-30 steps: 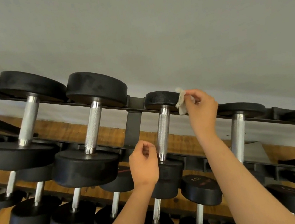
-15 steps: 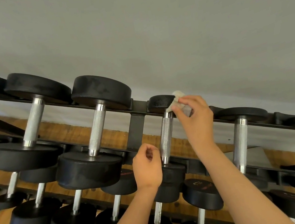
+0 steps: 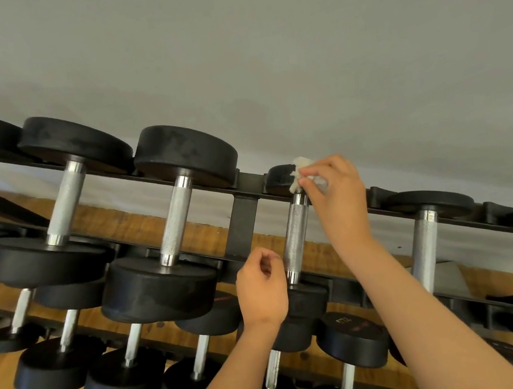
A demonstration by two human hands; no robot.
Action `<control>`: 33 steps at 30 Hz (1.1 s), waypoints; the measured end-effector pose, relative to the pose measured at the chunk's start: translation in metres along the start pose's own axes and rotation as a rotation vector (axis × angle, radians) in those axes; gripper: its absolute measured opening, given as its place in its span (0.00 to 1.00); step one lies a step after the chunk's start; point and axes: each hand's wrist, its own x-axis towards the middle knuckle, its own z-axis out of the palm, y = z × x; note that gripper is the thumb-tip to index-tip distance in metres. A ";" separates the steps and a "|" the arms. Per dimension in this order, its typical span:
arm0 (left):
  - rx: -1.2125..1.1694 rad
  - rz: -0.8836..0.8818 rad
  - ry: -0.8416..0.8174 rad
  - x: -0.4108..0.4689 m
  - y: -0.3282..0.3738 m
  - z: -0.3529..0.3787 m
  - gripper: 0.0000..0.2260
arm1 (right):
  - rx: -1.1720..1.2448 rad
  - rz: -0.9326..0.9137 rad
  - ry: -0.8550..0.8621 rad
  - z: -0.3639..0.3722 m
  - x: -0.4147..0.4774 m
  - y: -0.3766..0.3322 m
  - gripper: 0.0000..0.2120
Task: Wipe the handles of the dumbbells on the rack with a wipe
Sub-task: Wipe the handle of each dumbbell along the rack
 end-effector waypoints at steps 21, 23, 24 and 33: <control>-0.054 -0.034 -0.114 0.003 0.006 -0.010 0.03 | -0.055 -0.014 -0.051 0.016 0.015 -0.016 0.03; -0.151 -0.033 -0.099 0.007 0.018 -0.018 0.03 | -0.027 -0.004 -0.050 0.015 0.009 -0.016 0.03; -0.182 0.008 -0.092 0.010 0.028 -0.023 0.04 | -0.013 0.008 -0.047 0.015 0.009 -0.016 0.03; 0.032 0.549 -0.263 0.083 0.090 -0.035 0.11 | 0.107 0.092 -0.034 0.012 0.005 -0.021 0.05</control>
